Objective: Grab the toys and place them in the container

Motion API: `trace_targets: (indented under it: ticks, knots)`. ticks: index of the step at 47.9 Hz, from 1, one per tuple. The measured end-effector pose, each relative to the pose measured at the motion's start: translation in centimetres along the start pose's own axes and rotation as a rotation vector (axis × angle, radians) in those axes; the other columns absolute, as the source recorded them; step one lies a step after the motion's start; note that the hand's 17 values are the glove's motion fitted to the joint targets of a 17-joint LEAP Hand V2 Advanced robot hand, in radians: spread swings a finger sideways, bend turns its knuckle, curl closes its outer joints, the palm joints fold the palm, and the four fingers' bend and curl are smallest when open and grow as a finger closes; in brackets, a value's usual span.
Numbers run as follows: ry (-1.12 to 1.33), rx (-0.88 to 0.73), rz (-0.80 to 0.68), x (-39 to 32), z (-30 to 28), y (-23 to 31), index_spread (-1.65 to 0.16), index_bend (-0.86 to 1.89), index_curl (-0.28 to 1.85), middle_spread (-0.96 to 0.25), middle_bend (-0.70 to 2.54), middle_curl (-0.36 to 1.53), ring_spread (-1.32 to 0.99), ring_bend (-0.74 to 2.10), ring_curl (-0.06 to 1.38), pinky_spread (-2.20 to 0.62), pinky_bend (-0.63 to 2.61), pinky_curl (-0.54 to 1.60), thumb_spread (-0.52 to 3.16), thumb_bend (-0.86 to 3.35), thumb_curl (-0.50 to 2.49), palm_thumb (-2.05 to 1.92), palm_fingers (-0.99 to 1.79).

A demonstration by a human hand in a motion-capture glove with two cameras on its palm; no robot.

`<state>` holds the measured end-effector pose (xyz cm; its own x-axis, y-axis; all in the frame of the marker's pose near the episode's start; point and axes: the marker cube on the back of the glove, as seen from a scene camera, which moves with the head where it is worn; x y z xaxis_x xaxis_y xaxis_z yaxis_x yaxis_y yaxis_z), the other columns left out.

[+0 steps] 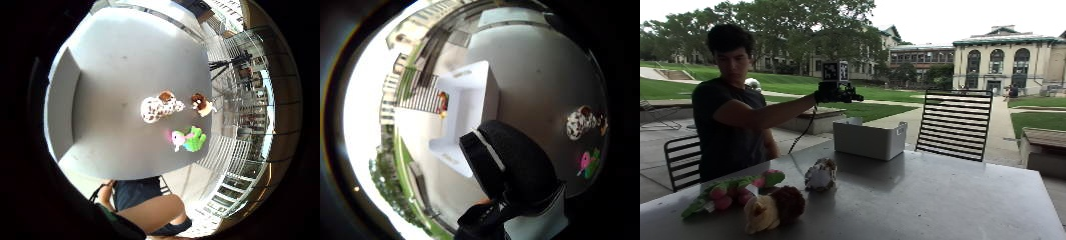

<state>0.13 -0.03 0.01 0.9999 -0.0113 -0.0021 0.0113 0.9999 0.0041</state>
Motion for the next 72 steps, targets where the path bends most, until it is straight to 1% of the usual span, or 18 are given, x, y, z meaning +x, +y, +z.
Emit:
trace_targets:
  ticks: [3, 8, 13, 19, 28, 34, 43, 50, 56, 65, 72]
  knots:
    - [0.006, 0.002, -0.005, 0.0, 0.0, 0.1, -0.11, 0.19, 0.07, -0.02, 0.21, 0.06, -0.1, 0.15, 0.01, -0.05, 0.44, 0.12, 0.59, -0.03, 0.0, -0.05, 0.11]
    - [0.018, 0.004, -0.026, -0.1, -0.1, 0.6, -0.14, 0.19, 0.12, -0.03, 0.22, 0.11, -0.15, 0.16, 0.04, -0.07, 0.48, 0.17, 0.86, -0.05, 0.02, -0.07, 0.07]
    - [0.026, 0.013, -0.027, 0.6, -0.4, 1.2, -0.16, 0.19, 0.16, -0.03, 0.23, 0.15, -0.17, 0.17, 0.05, -0.08, 0.49, 0.2, 1.01, -0.05, 0.04, -0.07, 0.04]
    - [0.024, 0.009, -0.025, 1.8, -0.6, 1.9, -0.18, 0.2, 0.21, -0.04, 0.22, 0.18, -0.2, 0.18, 0.07, -0.09, 0.5, 0.22, 1.1, -0.06, 0.06, -0.09, 0.02]
    - [0.059, 0.036, -0.032, 8.0, -0.6, 4.3, -0.19, 0.22, 0.27, -0.04, 0.22, 0.23, -0.21, 0.17, 0.09, -0.09, 0.5, 0.25, 1.11, -0.08, 0.08, -0.11, 0.01]
    - [0.062, 0.043, 0.02, 12.1, 0.1, 7.0, -0.19, 0.26, 0.31, -0.04, 0.21, 0.25, -0.22, 0.18, 0.11, -0.09, 0.48, 0.26, 1.08, -0.08, 0.09, -0.12, 0.01]
    - [0.056, 0.059, 0.08, 22.1, 2.2, 9.2, -0.19, 0.26, 0.35, -0.03, 0.21, 0.29, -0.22, 0.18, 0.13, -0.09, 0.48, 0.28, 1.03, -0.09, 0.1, -0.13, 0.01]
    - [0.029, 0.057, 0.146, 26.5, 4.5, 12.6, -0.19, 0.27, 0.38, -0.04, 0.21, 0.31, -0.23, 0.2, 0.15, -0.1, 0.46, 0.29, 0.98, -0.08, 0.12, -0.11, 0.06]
    - [0.028, 0.041, 0.202, 29.8, 6.9, 13.7, -0.2, 0.27, 0.39, -0.05, 0.21, 0.33, -0.25, 0.19, 0.16, -0.11, 0.46, 0.3, 0.96, -0.08, 0.14, -0.11, 0.08]
    - [0.039, 0.024, 0.25, 33.3, 10.7, 15.4, -0.21, 0.24, 0.41, -0.06, 0.21, 0.35, -0.26, 0.19, 0.18, -0.11, 0.46, 0.31, 0.92, -0.09, 0.16, -0.11, 0.07]
    - [0.039, -0.014, 0.286, 35.5, 14.1, 16.6, -0.22, 0.2, 0.42, -0.08, 0.24, 0.37, -0.29, 0.22, 0.2, -0.12, 0.43, 0.31, 0.91, -0.08, 0.17, -0.1, 0.12]
